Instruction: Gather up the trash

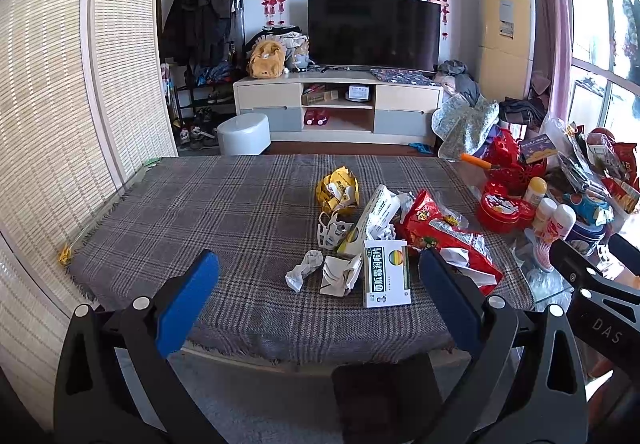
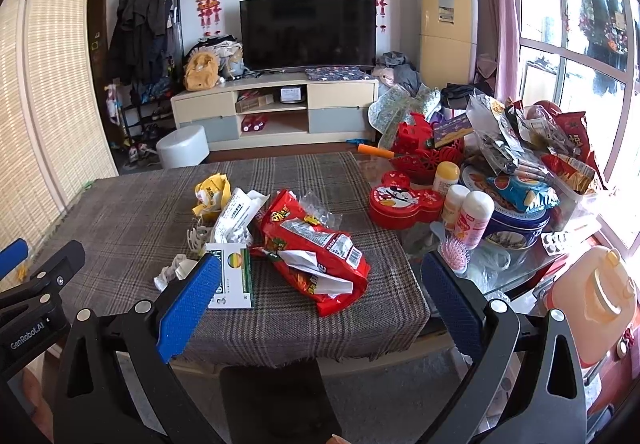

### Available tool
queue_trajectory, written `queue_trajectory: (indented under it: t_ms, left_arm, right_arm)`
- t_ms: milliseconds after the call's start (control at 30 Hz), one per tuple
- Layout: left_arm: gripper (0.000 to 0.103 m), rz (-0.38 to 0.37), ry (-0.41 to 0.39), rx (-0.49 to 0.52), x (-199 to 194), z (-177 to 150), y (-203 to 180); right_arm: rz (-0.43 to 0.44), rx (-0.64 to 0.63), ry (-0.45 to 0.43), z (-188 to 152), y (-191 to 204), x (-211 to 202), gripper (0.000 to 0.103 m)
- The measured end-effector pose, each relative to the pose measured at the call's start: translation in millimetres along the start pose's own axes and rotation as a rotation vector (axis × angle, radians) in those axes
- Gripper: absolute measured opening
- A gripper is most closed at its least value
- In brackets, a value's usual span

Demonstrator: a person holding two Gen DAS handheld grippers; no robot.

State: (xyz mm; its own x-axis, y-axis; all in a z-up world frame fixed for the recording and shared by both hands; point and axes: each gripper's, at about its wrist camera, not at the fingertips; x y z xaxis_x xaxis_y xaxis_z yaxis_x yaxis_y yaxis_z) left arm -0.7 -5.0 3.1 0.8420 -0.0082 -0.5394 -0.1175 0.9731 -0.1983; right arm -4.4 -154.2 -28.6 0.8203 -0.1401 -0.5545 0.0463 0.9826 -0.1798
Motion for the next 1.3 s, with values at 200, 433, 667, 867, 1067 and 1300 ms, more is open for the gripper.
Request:
queue_trajectory:
  t_ms: [200,433,667,867,1067,1300]
  left_arm:
    - [0.095,0.000,0.000,0.000,-0.1,0.3,0.2]
    - [0.095,0.002,-0.005,-0.002,-0.7,1.3,2.4]
    - [0.095,0.003,-0.007,-0.005,-0.2,1.8,5.0]
    - [0.095,0.002,-0.014,-0.002,-3.3,1.7,3.0]
    - [0.095,0.002,-0.017,-0.006,-6.3,4.0,4.0]
    - [0.095,0.002,-0.014,-0.011,-7.1,6.9,5.7]
  right_arm:
    - [0.000,-0.002,0.004,0.2,0.0,0.5,0.100]
    - [-0.002,-0.001,0.001,-0.1,0.0,0.0,0.100]
    - [-0.001,-0.006,-0.004,0.6,-1.3,-1.5,0.100]
    - [-0.002,-0.005,-0.009,-0.1,-2.0,-4.3,0.100]
    - [-0.006,-0.006,-0.010,0.1,-1.4,-4.3,0.100]
    - [-0.009,-0.002,-0.006,-0.8,-3.4,-3.5,0.100]
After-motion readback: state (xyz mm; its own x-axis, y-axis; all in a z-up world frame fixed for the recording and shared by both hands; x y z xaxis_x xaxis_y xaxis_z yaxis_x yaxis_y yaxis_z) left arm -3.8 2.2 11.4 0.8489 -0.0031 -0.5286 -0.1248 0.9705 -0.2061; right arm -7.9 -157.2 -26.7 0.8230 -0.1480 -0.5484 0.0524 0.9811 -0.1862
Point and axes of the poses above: each gripper's, at about its wrist camera, not at the fingertips, and x roughly the way its jaws point, y to its left, z to its top, and after that the axes turned 15 degrees about -x, right-handed
